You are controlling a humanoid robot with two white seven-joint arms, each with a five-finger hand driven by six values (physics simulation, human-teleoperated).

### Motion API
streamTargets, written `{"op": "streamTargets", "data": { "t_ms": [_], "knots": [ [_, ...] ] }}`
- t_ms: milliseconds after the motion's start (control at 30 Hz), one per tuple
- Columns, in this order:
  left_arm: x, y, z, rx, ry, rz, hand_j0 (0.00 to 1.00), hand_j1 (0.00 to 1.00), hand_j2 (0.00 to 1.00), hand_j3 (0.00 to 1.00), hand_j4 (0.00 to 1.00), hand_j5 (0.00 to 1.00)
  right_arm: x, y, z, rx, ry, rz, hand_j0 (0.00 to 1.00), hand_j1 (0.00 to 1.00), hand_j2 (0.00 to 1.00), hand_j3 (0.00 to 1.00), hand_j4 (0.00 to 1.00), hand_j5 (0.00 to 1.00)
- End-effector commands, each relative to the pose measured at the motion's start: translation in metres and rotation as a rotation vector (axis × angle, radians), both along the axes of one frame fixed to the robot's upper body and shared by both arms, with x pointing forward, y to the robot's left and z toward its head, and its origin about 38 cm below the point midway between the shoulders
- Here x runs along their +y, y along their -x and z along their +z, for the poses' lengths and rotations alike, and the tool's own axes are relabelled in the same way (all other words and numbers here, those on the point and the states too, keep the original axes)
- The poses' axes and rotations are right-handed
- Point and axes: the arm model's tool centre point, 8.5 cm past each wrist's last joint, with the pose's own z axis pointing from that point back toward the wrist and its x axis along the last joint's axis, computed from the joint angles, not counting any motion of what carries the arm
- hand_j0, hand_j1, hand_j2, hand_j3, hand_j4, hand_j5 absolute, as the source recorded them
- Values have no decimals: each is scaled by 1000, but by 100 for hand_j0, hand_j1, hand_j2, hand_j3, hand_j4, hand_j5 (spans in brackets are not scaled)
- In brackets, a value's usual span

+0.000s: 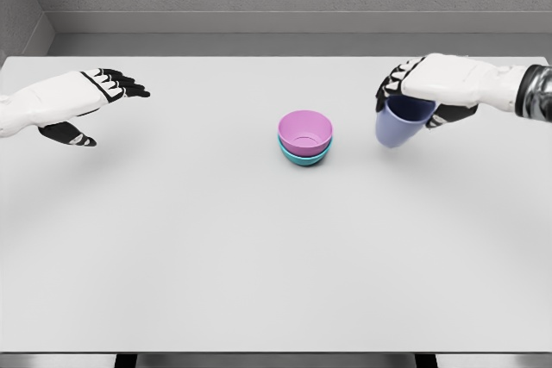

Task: Stacking bowl and cup with both arms

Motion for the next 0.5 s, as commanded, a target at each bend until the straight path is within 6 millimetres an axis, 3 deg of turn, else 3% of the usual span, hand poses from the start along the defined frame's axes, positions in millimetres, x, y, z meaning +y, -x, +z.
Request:
{"op": "streamTargets", "data": {
  "t_ms": [0, 467],
  "knots": [
    [1, 0, 1, 0, 5, 3, 100, 100, 100, 100, 100, 100, 6, -2, -1, 5, -19, 1, 65, 65, 65, 65, 65, 65],
    [1, 0, 2, -3, 6, 4, 100, 100, 100, 100, 100, 100, 29, -8, 15, -33, -61, 24, 65, 65, 65, 65, 65, 65]
  ]
}}
